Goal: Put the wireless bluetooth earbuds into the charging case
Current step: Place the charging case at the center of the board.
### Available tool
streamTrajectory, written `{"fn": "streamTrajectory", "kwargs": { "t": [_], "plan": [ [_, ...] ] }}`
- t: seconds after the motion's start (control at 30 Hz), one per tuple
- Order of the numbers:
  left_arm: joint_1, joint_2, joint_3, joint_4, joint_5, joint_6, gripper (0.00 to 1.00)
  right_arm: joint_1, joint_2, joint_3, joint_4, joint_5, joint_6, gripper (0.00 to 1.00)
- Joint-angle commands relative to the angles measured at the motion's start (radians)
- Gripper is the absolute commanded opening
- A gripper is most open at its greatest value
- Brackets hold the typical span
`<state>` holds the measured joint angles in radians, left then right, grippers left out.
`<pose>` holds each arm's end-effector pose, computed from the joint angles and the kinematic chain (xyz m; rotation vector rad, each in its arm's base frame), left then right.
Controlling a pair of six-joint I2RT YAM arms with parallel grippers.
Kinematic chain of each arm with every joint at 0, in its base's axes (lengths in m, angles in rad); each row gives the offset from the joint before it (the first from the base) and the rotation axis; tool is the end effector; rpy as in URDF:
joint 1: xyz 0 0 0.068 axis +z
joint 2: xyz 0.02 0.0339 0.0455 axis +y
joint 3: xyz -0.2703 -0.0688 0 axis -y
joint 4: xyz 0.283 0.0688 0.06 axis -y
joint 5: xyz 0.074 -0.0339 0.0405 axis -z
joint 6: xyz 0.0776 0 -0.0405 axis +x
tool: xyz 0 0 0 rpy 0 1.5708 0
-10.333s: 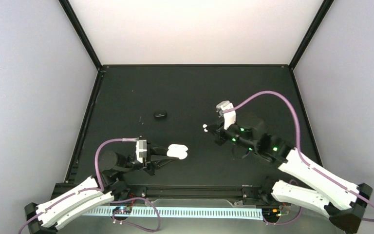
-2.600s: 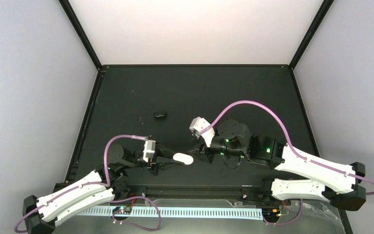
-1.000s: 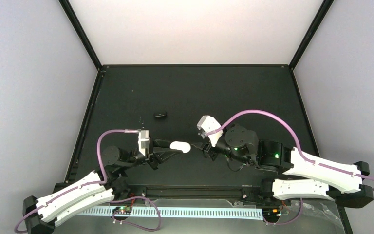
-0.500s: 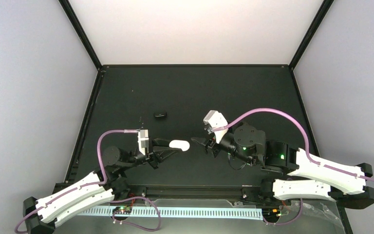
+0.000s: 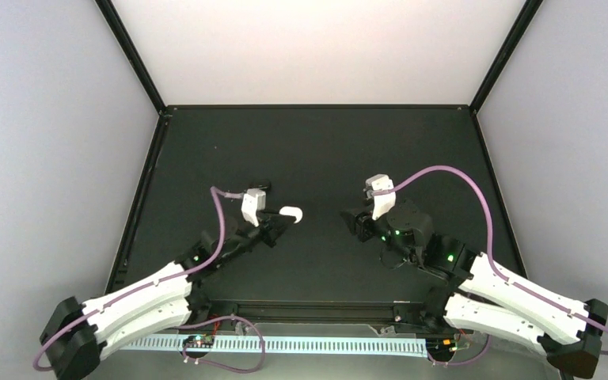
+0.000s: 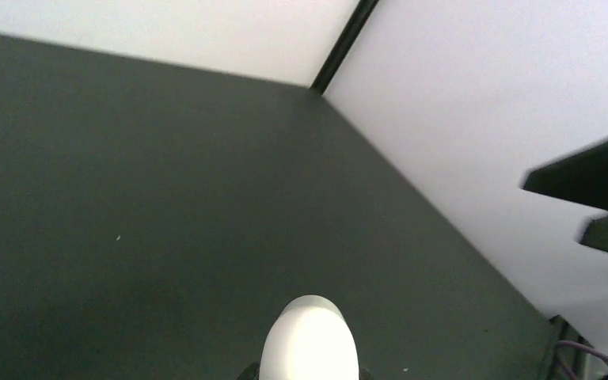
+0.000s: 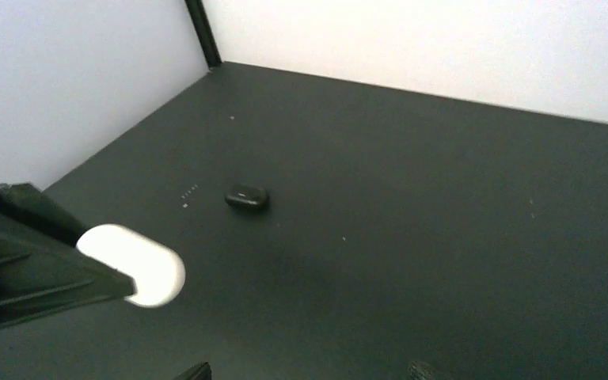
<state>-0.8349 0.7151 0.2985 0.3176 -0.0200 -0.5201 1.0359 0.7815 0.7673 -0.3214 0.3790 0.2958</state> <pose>0.1689 -0.1841 0.2161 0.2618 1.7518 -0.9917 0.1521 0.2004 0.3117 -0.4462 1.8666 0.5475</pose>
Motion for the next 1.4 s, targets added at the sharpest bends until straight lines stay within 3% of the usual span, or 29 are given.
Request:
{"fn": "streamTrajectory", "kwargs": {
  "t": [0.0, 0.43, 0.6, 0.83, 0.9, 0.97, 1.13, 1.23, 1.37],
  "plan": [
    [0.07, 0.164, 0.119, 0.012, 0.07, -0.052, 0.01, -0.034, -0.055, -0.065, 0.025, -0.006, 0.121, 0.64],
    [0.247, 0.847, 0.36, 0.124, 0.377, -0.187, 0.01, -0.036, -0.162, -0.131, -0.053, 0.038, 0.146, 0.64],
    [0.255, 0.978, 0.396, 0.161, 0.385, -0.226, 0.02, -0.036, -0.177, -0.128, -0.066, 0.046, 0.13, 0.64],
    [0.256, 1.062, 0.445, 0.065, 0.334, -0.22, 0.03, -0.035, -0.169, -0.13, -0.054, 0.048, 0.113, 0.64],
    [0.256, 1.072, 0.454, 0.026, 0.318, -0.211, 0.16, -0.036, -0.165, -0.128, -0.052, 0.05, 0.11, 0.65],
    [0.256, 1.071, 0.451, -0.003, 0.3, -0.206, 0.39, -0.036, -0.161, -0.129, -0.05, 0.05, 0.107, 0.65],
    [0.256, 1.028, 0.417, -0.059, 0.234, -0.21, 0.69, -0.035, -0.156, -0.125, -0.05, 0.054, 0.104, 0.65],
    [0.256, 0.97, 0.391, -0.111, 0.171, -0.214, 0.94, -0.036, -0.154, -0.121, -0.052, 0.058, 0.104, 0.65],
    [0.256, 0.852, 0.346, -0.208, 0.067, -0.246, 0.99, -0.035, -0.15, -0.12, -0.053, 0.065, 0.106, 0.65]
  ]
}}
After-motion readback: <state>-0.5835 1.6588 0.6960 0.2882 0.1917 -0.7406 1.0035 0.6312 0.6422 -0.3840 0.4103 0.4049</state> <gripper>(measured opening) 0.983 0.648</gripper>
